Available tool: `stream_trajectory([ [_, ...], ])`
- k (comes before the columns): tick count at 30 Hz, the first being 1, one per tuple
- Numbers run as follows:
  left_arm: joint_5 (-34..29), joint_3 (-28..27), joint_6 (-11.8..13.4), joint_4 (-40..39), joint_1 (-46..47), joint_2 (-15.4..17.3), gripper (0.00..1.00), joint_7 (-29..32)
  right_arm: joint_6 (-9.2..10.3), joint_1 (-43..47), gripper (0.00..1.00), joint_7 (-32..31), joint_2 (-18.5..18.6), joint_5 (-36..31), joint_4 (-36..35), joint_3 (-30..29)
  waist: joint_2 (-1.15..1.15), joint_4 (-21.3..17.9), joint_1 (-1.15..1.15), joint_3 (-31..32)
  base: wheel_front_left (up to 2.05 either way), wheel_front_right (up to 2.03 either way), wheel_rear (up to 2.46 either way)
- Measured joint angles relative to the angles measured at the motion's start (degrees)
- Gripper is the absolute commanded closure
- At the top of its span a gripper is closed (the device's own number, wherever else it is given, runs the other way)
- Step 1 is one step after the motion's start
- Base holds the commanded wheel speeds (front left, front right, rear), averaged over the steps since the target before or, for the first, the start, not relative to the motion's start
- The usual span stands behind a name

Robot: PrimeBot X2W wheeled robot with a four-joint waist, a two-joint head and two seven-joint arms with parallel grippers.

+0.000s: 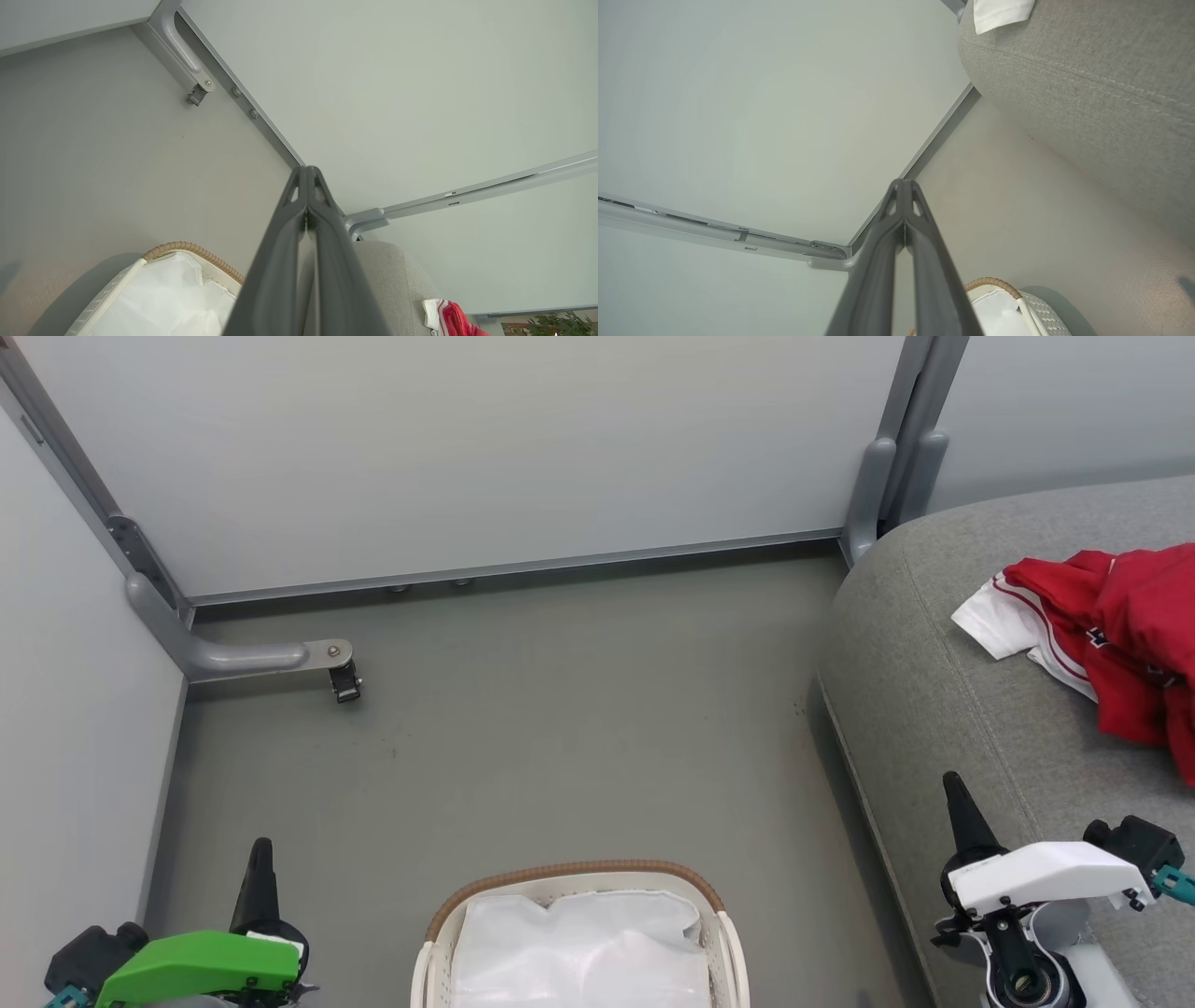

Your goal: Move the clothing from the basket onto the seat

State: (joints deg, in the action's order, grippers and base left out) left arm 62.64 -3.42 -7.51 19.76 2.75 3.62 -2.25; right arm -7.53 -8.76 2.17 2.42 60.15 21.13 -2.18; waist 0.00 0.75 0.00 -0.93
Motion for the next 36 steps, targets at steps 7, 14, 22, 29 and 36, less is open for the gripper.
stream_trajectory([
  [7,3.81,-0.34,0.00,-0.81,0.33,-0.11,1.00,1.18,0.01,0.24,1.00,-1.15,0.03,4.11,-0.87,-0.56,0.00,-0.07,0.00,0.07,0.00,0.00,0.00],
  [14,7.36,-0.69,0.00,-1.41,0.58,-0.23,1.00,2.21,0.01,0.57,1.00,-2.16,0.08,7.97,-1.77,-1.07,0.00,-0.15,0.00,0.15,0.00,0.00,0.00],
  [22,11.28,-1.14,0.00,-2.24,1.29,-0.33,1.00,3.38,0.01,0.92,1.00,-3.25,0.11,12.12,-2.69,-1.62,0.00,-0.24,0.00,0.24,0.00,0.00,0.00],
  [29,14.24,-1.51,0.00,-2.79,1.41,-0.40,1.00,4.23,0.02,1.11,1.00,-4.22,0.15,15.50,-3.44,-2.10,0.00,-0.31,0.00,0.31,0.00,0.00,0.00],
  [36,17.26,-1.82,0.00,-3.28,1.69,-0.45,1.00,5.22,0.02,1.24,1.00,-5.06,0.16,18.72,-4.14,-2.54,0.00,-0.39,0.00,0.39,0.00,0.00,0.00],
])
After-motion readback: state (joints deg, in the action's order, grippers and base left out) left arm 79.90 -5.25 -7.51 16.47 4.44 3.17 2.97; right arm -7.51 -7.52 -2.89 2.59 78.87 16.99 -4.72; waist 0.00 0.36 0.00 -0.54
